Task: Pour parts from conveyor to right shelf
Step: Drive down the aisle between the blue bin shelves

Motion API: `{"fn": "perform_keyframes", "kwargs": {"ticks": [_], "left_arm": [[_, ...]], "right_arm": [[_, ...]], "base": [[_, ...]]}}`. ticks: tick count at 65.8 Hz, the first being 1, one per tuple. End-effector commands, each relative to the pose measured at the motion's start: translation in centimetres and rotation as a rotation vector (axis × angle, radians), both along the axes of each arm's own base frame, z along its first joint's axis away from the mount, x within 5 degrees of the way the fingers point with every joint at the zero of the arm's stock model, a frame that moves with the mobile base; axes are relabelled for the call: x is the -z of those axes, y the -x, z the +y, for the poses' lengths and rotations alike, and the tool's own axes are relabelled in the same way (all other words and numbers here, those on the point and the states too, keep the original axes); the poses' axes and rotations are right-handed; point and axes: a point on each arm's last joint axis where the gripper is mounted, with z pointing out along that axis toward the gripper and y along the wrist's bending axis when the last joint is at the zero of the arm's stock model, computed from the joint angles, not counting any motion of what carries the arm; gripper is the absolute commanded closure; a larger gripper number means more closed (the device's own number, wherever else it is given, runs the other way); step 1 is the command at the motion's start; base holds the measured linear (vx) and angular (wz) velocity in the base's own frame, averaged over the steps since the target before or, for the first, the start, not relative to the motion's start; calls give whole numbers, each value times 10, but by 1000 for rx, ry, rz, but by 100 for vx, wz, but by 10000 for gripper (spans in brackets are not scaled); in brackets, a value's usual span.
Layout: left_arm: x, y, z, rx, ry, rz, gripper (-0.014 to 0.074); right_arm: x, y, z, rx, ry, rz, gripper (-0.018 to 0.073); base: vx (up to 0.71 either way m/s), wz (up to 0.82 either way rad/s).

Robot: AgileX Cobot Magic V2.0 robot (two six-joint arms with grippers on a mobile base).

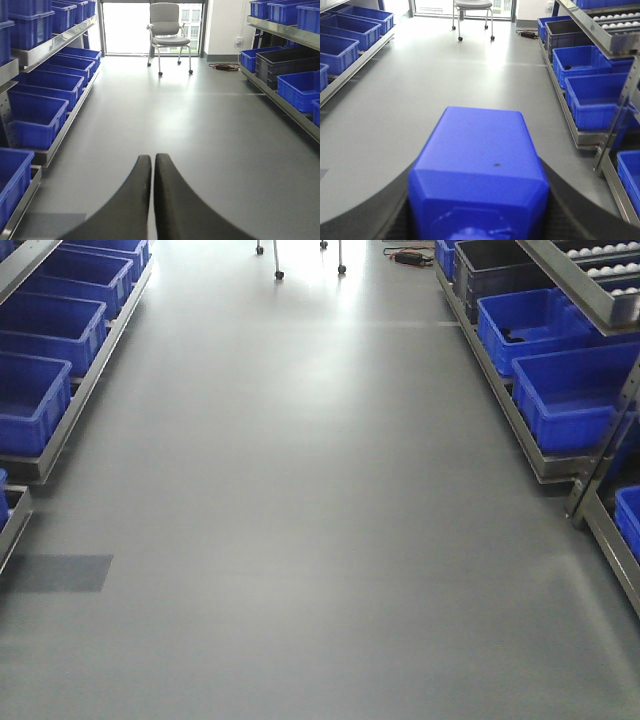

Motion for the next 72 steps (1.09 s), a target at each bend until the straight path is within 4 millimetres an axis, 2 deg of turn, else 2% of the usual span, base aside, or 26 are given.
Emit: {"fn": "perform_keyframes", "kwargs": {"ticks": [1,45,58,72], "left_arm": [[-14,1,0,-2,14,-104,603],[-14,1,0,-2,14,-104,603],[-14,1,0,-2,14,-104,603],[-14,1,0,-2,14,-104,603]], "right_arm": [[-14,-3,-1,14,2,-83,564],[-14,-3,-1,13,-1,-83,564],[-14,-3,-1,13,-1,-83,564],[-14,-3,-1,13,-1,-83,564]], "base": [[62,0],[54,-15],[37,29],[26,73]]}}
